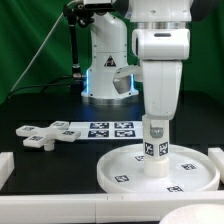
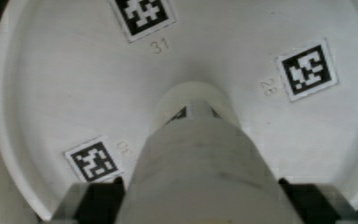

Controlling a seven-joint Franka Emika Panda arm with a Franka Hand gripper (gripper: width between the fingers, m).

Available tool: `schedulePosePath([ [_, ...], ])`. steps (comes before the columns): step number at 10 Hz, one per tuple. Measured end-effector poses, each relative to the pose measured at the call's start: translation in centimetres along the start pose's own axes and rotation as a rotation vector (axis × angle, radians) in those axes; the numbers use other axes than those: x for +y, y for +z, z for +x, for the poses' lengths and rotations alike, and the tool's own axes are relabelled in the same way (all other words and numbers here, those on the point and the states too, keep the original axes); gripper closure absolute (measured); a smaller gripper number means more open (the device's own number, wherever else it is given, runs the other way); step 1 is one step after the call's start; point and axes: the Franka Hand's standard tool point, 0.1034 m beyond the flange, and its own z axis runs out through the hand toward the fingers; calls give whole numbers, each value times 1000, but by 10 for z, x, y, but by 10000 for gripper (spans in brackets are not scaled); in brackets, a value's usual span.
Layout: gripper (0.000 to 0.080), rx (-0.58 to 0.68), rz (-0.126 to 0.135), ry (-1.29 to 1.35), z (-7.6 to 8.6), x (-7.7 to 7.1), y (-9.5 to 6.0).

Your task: Assemble round table

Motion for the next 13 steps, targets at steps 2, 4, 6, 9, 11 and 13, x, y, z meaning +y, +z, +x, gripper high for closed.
schedulePosePath([
  [2,392,0,2,235,0,-1,1],
  [4,392,2,4,431,0,-1,1],
  [6,392,7,8,646,1,-2,1],
  [9,392,22,15,982,2,-2,1],
  [11,392,33,15,1163,2,-2,1],
  [13,392,38,15,1399,2,-2,2],
])
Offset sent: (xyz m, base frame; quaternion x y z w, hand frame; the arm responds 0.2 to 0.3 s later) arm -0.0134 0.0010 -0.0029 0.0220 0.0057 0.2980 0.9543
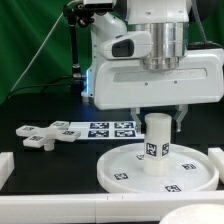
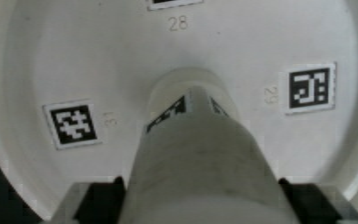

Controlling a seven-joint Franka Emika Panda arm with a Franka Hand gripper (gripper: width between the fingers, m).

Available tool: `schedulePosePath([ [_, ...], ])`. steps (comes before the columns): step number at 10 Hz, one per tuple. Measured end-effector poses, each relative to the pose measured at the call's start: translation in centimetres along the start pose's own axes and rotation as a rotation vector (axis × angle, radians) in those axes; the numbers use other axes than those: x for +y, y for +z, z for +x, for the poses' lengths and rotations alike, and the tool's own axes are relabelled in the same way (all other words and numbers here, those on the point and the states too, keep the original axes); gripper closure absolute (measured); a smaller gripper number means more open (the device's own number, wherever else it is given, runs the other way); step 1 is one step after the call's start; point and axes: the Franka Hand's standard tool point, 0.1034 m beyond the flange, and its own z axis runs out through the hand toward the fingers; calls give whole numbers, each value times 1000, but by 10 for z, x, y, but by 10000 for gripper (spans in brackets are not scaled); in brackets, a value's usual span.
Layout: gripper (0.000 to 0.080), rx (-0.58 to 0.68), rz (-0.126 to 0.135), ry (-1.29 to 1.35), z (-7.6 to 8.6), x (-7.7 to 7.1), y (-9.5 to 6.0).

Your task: Assemble round table

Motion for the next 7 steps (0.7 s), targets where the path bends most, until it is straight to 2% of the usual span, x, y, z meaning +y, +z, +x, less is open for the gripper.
schedulePosePath([
  [2,392,-3,5,163,0,1,0],
  [4,392,-9,23,387,-1,1,1],
  [7,392,-3,28,599,0,0,1],
])
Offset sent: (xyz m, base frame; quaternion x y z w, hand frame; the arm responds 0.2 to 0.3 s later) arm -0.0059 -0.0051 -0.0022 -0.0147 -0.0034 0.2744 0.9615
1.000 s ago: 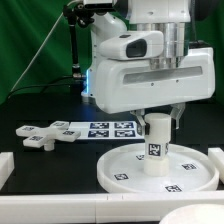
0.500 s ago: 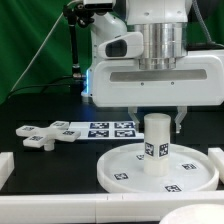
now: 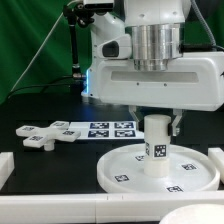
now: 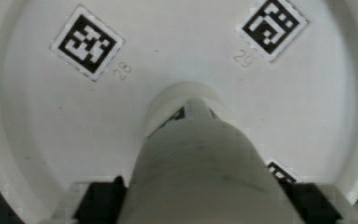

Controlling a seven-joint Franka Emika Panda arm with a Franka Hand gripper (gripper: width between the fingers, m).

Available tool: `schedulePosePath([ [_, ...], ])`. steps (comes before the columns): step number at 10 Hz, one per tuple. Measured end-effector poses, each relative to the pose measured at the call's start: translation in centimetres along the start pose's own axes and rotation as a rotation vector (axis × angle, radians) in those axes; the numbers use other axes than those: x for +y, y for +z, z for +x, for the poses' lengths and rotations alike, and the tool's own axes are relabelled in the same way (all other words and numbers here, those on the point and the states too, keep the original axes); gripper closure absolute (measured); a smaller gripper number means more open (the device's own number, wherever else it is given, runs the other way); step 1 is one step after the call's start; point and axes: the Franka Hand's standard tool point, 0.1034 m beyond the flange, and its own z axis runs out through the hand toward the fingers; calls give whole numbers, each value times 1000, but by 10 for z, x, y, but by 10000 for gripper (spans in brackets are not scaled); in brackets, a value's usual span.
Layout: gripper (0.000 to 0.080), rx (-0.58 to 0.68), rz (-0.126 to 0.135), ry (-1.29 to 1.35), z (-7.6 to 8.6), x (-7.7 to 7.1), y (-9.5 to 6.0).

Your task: Assemble round table

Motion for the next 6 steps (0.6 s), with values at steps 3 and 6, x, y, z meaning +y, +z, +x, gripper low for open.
schedulePosePath([
  [3,392,-16,17,226,0,0,0],
  [6,392,-48,14,344,-2,0,0],
])
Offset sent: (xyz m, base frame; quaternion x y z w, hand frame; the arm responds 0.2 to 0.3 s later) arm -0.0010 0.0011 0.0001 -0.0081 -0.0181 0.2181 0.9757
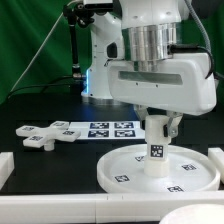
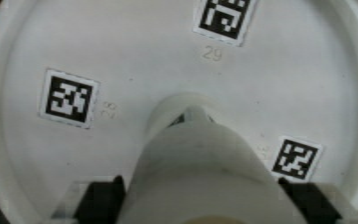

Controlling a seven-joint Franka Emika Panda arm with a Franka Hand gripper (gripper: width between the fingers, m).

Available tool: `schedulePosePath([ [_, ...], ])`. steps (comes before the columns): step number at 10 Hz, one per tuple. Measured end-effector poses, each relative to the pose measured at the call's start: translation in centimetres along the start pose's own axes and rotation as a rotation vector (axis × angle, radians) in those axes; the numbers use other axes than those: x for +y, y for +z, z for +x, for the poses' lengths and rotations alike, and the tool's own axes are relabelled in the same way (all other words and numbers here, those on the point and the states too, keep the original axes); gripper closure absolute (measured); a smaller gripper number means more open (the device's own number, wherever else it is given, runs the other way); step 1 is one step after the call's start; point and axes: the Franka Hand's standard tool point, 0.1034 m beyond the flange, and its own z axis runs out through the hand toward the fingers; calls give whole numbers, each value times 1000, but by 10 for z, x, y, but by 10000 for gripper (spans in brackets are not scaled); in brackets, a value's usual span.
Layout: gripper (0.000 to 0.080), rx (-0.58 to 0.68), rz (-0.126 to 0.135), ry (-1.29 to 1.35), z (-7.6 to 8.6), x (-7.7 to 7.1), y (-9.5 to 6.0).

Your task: Assemble round table

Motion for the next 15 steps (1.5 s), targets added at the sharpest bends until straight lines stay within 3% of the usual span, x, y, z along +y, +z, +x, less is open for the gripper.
schedulePosePath([
  [3,336,-6,7,25,-1,-1,0],
  [4,217,-10,2,1,-2,0,0],
  [5,162,-19,-5,-91,-2,-1,-1],
  [8,153,-14,-2,-440,-3,-3,-2],
  [12,150,-15,-1,-706,-2,-2,-2],
  [15,150,1,-50,-1152,-5,-9,-6],
])
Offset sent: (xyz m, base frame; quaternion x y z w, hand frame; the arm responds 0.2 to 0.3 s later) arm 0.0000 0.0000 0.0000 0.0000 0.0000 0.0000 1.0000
